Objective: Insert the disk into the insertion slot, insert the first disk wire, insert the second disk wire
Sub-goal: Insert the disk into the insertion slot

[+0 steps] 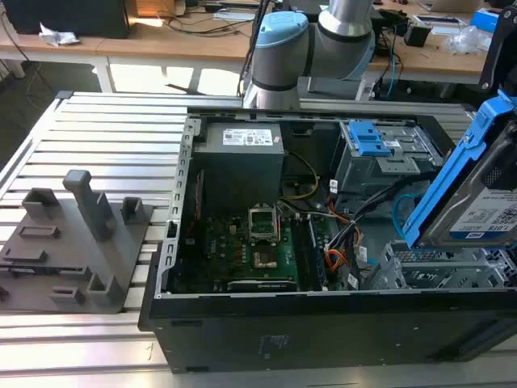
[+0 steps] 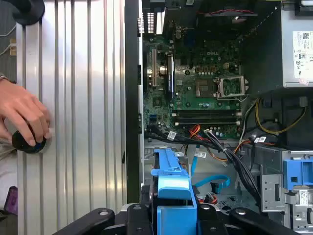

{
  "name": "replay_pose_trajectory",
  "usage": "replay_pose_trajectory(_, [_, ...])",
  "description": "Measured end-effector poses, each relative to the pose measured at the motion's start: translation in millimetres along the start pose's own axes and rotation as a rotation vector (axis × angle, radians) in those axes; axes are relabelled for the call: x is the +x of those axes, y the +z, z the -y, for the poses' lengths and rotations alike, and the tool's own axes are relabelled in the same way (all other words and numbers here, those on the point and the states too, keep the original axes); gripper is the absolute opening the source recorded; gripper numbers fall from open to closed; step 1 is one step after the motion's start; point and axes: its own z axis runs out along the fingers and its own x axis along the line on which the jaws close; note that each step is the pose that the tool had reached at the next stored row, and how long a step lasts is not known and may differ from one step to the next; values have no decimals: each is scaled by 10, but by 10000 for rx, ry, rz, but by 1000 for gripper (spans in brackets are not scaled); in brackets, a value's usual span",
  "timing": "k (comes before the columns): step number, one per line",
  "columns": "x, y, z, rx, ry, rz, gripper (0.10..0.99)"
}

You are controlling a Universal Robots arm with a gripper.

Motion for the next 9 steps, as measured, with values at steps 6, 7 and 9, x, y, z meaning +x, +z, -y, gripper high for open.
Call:
replay_pose_trajectory(6, [-1,120,63,-69,1,0,365])
replay_pose_trajectory(7, [-2,146,67,-75,0,0,365])
replay_pose_trajectory(9, [-2,197,72,-81,0,0,365])
